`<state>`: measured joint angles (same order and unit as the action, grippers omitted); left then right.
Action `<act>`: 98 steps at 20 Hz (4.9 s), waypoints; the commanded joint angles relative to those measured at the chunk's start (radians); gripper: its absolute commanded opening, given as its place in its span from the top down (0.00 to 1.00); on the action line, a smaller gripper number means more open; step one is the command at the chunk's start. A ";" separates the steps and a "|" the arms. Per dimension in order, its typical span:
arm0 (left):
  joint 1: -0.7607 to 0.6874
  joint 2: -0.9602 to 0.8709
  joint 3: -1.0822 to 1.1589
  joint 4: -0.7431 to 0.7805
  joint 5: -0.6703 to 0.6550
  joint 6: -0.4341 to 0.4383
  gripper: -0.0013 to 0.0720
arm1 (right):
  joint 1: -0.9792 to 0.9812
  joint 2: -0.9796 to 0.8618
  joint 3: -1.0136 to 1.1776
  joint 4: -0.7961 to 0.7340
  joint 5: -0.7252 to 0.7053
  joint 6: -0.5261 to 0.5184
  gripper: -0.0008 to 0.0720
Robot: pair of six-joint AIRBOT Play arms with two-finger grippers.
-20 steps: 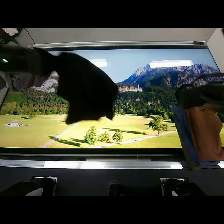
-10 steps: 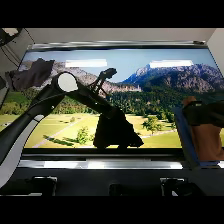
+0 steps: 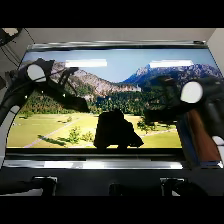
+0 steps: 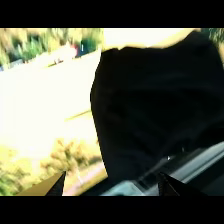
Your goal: Fold the shirts.
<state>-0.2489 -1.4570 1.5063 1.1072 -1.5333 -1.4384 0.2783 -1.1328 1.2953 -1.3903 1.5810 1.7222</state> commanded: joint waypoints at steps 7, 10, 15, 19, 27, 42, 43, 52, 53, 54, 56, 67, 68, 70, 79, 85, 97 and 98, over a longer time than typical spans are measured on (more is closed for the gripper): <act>-0.078 0.113 -0.683 -0.229 0.388 0.055 0.24 | 0.058 -0.100 -0.301 0.253 -0.179 -0.146 0.11; -0.143 0.088 -0.682 -0.237 0.460 0.054 0.04 | 0.171 -0.100 -0.316 0.254 -0.227 -0.150 0.11; -0.217 0.059 -0.682 -0.267 0.591 0.021 0.42 | 0.262 -0.103 -0.317 0.253 -0.318 -0.060 0.03; -0.219 0.061 -0.682 -0.267 0.653 -0.015 0.94 | 0.275 -0.172 -0.317 0.249 -0.423 0.005 0.07; -0.201 0.163 -0.622 -0.136 0.655 -0.003 0.95 | 0.273 -0.151 -0.269 0.085 -0.436 0.003 0.92; 0.193 0.790 0.243 0.047 0.854 -0.108 0.95 | 0.274 0.669 0.291 -0.640 -0.465 0.242 0.92; 0.193 0.795 0.243 0.050 0.843 -0.107 0.95 | 0.274 0.666 0.295 -0.640 -0.499 0.242 0.92; 0.193 0.648 0.240 0.292 0.680 -0.111 0.95 | 0.274 0.378 0.294 -0.662 -0.467 0.477 0.92; 0.193 0.602 0.227 0.322 0.627 -0.111 0.95 | 0.273 0.310 0.292 -0.663 -0.447 0.485 0.92; 0.193 0.554 0.199 0.366 0.585 -0.111 0.95 | 0.273 0.227 0.283 -0.671 -0.427 0.485 0.92; 0.193 0.455 0.101 0.457 0.583 -0.111 0.95 | 0.272 0.041 0.255 -0.714 -0.464 0.493 0.92; 0.225 -0.043 0.016 0.307 0.640 -0.224 0.84 | 0.259 -0.433 0.253 -0.866 -0.772 1.108 0.87; 0.225 -0.050 0.016 0.271 0.624 -0.224 0.47 | 0.258 -0.425 0.254 -0.868 -0.767 1.080 0.59; 0.239 -0.039 0.033 0.269 0.563 -0.206 0.15 | 0.241 -0.376 0.254 -0.885 -0.710 1.014 0.28; 0.562 0.095 -0.370 0.170 0.161 -0.031 0.39 | -0.202 -0.185 0.251 -0.336 -0.243 0.206 0.30; 0.677 0.063 -0.586 -0.108 0.310 0.142 0.36 | -0.353 -0.249 0.222 -0.009 -0.033 -0.037 0.30; 0.647 -0.055 -0.581 -0.199 0.445 0.167 0.66 | -0.352 -0.248 -0.004 0.018 -0.054 -0.051 0.29; 0.647 -0.055 -0.581 -0.199 0.451 0.167 0.81 | -0.352 -0.249 -0.051 0.030 -0.087 -0.039 0.27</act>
<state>0.3973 -1.5051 0.9260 0.9169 -1.1130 -1.2751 -0.0731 -1.3808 1.3262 -1.3899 1.5345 1.6680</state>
